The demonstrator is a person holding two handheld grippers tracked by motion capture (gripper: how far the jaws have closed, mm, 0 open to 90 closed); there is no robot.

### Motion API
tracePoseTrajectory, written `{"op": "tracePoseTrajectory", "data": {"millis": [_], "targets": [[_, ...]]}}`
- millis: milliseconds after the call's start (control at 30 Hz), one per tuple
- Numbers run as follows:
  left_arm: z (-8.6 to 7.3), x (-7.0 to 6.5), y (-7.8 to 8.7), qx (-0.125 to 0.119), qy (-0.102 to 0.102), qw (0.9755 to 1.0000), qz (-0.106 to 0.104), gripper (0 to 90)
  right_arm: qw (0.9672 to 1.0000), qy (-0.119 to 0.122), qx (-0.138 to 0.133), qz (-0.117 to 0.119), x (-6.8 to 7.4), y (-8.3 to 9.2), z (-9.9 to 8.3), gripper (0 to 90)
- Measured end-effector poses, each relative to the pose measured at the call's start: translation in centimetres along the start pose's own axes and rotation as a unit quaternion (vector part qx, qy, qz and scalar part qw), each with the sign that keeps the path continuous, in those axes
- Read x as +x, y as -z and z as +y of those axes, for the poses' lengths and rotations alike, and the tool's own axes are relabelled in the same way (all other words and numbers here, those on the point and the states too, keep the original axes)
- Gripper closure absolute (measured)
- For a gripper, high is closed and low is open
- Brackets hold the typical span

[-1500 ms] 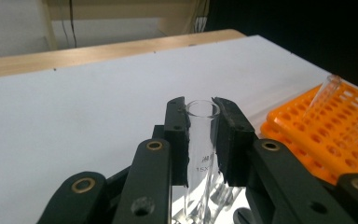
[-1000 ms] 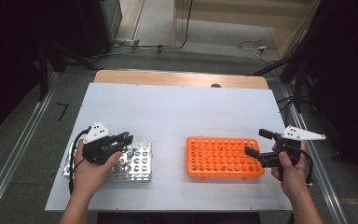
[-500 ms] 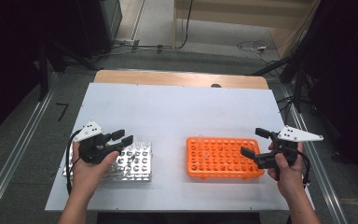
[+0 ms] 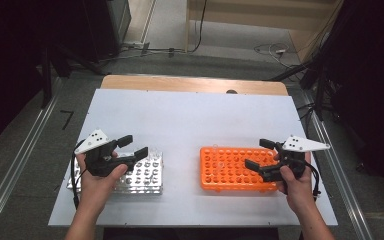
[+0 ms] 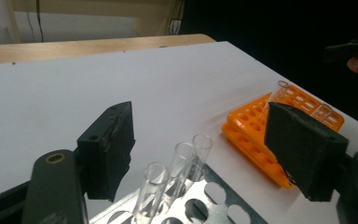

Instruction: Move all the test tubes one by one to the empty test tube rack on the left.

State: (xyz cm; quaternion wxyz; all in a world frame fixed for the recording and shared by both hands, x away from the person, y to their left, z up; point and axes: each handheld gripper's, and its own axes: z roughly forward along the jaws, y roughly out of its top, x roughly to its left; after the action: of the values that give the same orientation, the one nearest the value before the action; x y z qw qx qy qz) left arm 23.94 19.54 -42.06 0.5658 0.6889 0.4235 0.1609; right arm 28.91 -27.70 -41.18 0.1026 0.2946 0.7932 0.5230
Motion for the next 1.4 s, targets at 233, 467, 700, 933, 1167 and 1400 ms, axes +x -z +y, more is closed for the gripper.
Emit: {"op": "tracePoseTrajectory", "data": {"millis": [233, 467, 700, 933, 1167, 1400], "targets": [[0.4, -1.7, -0.7, 0.004, -0.013, 0.9998, -0.015, 8.9, 0.9998, -0.008, 0.018, 0.008, 1.0, -1.7, -0.1, 3.7], [0.5, -2.6, -1.4, 0.006, -0.01, 0.9991, -0.04, 1.6, 0.9986, 0.011, 0.048, 0.018, 2.2, -3.4, -0.5, 10.4], [0.3, -3.5, -2.1, 0.014, -0.022, 0.998, -0.057, 0.0, 0.9971, 0.012, 0.071, 0.028, 3.0, -5.0, -0.9, 21.6], [0.1, -4.3, -2.8, 0.019, -0.026, 0.9975, -0.064, 0.0, 0.9945, 0.016, 0.098, 0.032, 3.6, -6.6, -1.6, 31.9], [-0.2, -4.8, -3.5, 0.031, -0.03, 0.9966, -0.069, 0.0, 0.9924, 0.016, 0.12, 0.02, 3.7, -7.7, -2.3, 48.5], [-0.2, -4.9, -3.6, 0.031, -0.029, 0.9966, -0.071, 0.0, 0.9908, 0.026, 0.131, 0.021, 4.1, -8.1, -2.6, 60.0]]}}
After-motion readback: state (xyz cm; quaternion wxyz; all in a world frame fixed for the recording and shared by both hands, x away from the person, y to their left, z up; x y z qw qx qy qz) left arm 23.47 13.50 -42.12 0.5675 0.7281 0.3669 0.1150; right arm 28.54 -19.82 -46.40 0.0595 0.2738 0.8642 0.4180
